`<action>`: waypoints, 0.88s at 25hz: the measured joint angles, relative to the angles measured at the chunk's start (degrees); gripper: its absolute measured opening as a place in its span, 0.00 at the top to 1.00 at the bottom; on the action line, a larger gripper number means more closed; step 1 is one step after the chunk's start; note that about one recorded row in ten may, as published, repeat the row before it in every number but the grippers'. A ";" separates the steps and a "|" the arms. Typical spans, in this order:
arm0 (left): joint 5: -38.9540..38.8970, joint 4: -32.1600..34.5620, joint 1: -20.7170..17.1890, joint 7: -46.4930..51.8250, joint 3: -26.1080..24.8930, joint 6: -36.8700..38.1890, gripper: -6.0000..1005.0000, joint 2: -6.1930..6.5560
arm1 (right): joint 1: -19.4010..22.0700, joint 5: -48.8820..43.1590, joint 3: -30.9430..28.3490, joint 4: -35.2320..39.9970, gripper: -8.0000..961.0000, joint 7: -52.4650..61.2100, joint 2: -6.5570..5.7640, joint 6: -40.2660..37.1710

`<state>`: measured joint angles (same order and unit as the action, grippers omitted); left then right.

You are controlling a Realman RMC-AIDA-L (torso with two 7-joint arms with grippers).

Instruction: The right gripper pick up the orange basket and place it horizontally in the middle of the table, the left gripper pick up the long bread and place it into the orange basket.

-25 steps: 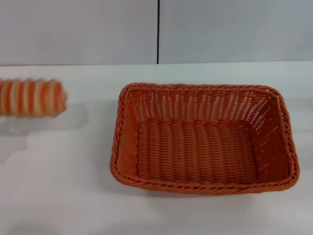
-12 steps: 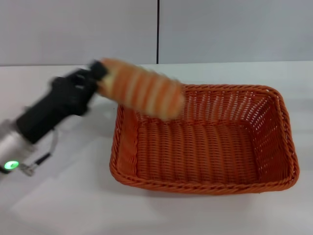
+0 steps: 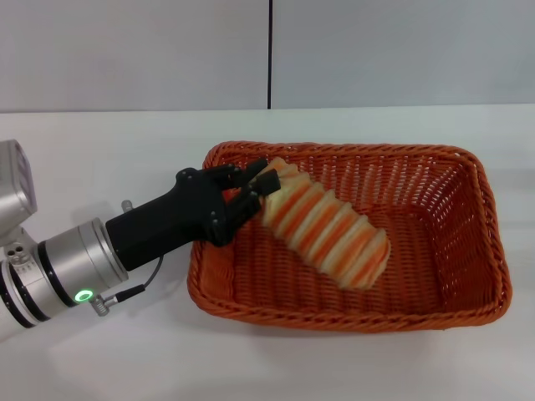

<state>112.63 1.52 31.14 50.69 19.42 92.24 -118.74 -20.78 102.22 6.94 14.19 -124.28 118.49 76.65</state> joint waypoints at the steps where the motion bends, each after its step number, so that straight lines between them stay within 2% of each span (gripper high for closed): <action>1: -0.13 -0.33 -0.09 -0.14 -0.16 -0.21 0.81 0.00 | -0.05 -0.02 0.01 -0.02 0.42 0.00 -0.01 0.00; 6: -0.67 -0.68 -1.11 -0.34 -1.49 0.07 0.77 0.04 | -0.13 -0.07 0.22 -0.16 0.41 0.00 -0.02 -0.01; 14: -0.73 -0.72 -2.19 -1.63 -4.27 1.00 0.45 0.14 | 0.36 -0.08 0.07 -0.26 0.41 0.00 0.18 0.14; 16: -0.73 -1.76 -5.67 -10.10 -12.69 4.70 0.36 0.11 | 0.57 -0.08 0.05 -0.26 0.41 0.00 0.20 0.36; 17: -0.73 -1.76 -5.67 -10.10 -12.69 4.70 0.32 0.11 | 0.68 -0.07 0.03 -0.26 0.41 0.00 0.20 0.44; 18: -0.81 -3.99 -8.33 -17.30 -18.81 6.16 0.28 0.11 | 0.91 -0.06 -0.06 -0.25 0.41 0.00 0.22 0.54; 21: -0.81 -6.87 -11.54 -27.92 -25.95 7.16 0.15 0.08 | 0.97 -0.04 -0.12 -0.24 0.41 0.00 0.23 0.57; 22: -0.80 -8.34 -12.96 -33.00 -29.00 7.40 0.15 0.06 | 0.98 -0.01 -0.15 -0.24 0.41 0.00 0.24 0.57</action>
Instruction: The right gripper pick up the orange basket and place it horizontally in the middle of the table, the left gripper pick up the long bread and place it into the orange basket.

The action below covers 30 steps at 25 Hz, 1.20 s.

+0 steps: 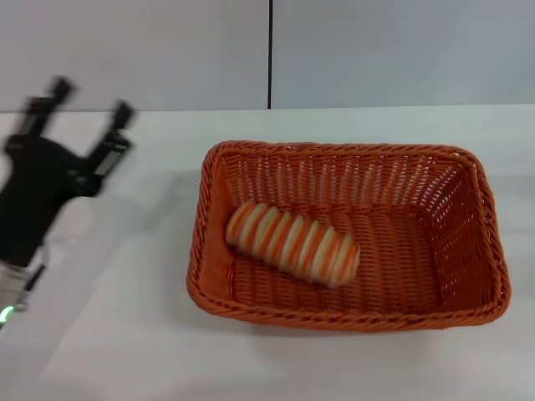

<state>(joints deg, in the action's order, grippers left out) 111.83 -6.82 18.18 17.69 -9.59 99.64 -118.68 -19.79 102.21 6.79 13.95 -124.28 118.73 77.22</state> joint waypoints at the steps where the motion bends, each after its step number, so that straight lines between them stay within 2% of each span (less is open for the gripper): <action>1: -0.01 -2.23 -1.74 -6.22 -3.77 0.06 0.16 0.00 | 0.01 0.04 -0.21 0.01 0.41 0.00 0.01 0.02; 6: 0.00 -2.89 -3.35 -11.84 -8.55 -0.44 0.16 0.07 | -0.06 0.15 -1.31 0.03 0.41 0.00 0.01 0.03; 8: 0.00 -2.89 -3.35 -11.84 -8.55 -0.44 0.16 0.07 | -0.18 0.17 -1.83 0.03 0.42 0.00 0.01 0.03; 9: 0.01 -2.83 -3.84 -11.93 -11.53 -0.60 0.16 0.08 | -0.27 0.18 -2.14 0.03 0.42 0.00 0.01 0.02; 15: 0.03 -2.86 -4.28 -11.85 -17.30 -0.72 0.16 0.21 | -0.57 0.19 -4.10 0.09 0.42 0.00 -0.06 -0.31; 18: 0.04 -2.87 -4.29 -11.83 -18.14 -0.73 0.16 0.26 | -0.65 0.19 -5.11 0.14 0.41 0.00 -0.08 -0.38; 19: 0.05 -2.89 -4.26 -11.82 -20.23 -0.79 0.16 0.29 | -0.69 0.19 -5.76 0.19 0.41 0.00 -0.09 -0.42; 24: 0.04 -2.92 -3.67 -11.74 -22.45 -1.39 0.16 0.30 | -0.76 0.19 -7.25 0.37 0.41 -0.08 -0.18 -0.54; 30: 0.06 -2.18 -2.79 -11.78 -22.77 -2.22 0.16 0.32 | -0.89 0.20 -9.15 0.62 0.41 -0.12 -0.19 -0.58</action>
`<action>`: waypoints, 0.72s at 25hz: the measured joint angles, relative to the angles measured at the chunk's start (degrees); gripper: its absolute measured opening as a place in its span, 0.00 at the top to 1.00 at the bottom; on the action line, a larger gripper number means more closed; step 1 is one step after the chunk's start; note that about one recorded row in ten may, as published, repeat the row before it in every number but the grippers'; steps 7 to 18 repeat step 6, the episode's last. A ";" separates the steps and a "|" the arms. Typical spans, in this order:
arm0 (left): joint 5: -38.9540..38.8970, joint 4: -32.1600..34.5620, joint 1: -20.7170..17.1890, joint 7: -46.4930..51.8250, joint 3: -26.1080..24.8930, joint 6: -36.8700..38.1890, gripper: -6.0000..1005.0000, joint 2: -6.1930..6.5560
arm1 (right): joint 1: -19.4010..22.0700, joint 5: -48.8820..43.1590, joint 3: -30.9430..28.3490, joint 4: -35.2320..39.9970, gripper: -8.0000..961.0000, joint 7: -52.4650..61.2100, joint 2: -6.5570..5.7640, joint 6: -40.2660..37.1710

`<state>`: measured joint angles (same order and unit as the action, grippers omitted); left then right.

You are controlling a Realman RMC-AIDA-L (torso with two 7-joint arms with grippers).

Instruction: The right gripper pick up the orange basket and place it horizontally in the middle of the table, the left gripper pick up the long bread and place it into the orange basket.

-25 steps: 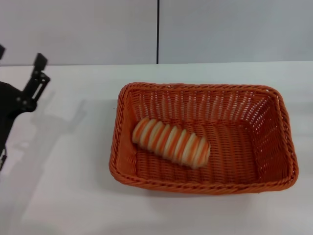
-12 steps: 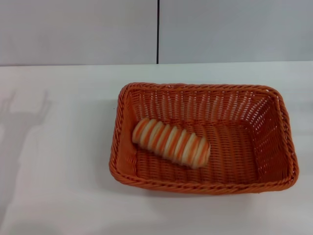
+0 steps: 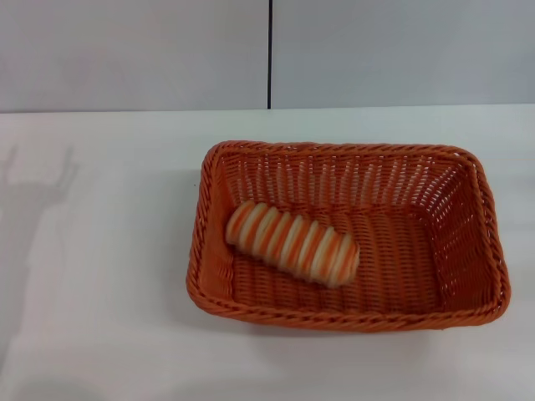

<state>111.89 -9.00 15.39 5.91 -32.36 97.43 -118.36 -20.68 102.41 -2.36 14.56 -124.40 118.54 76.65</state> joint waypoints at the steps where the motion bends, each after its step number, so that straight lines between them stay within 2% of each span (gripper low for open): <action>1: -0.01 0.21 0.20 0.00 -0.27 0.00 0.16 -0.01 | -0.24 0.01 -0.85 0.05 0.41 -0.01 -0.04 -0.05; 18: -0.01 0.07 0.31 0.09 -0.62 0.37 0.16 -0.07 | -1.02 0.05 -1.99 -0.34 0.41 -0.04 0.04 -0.21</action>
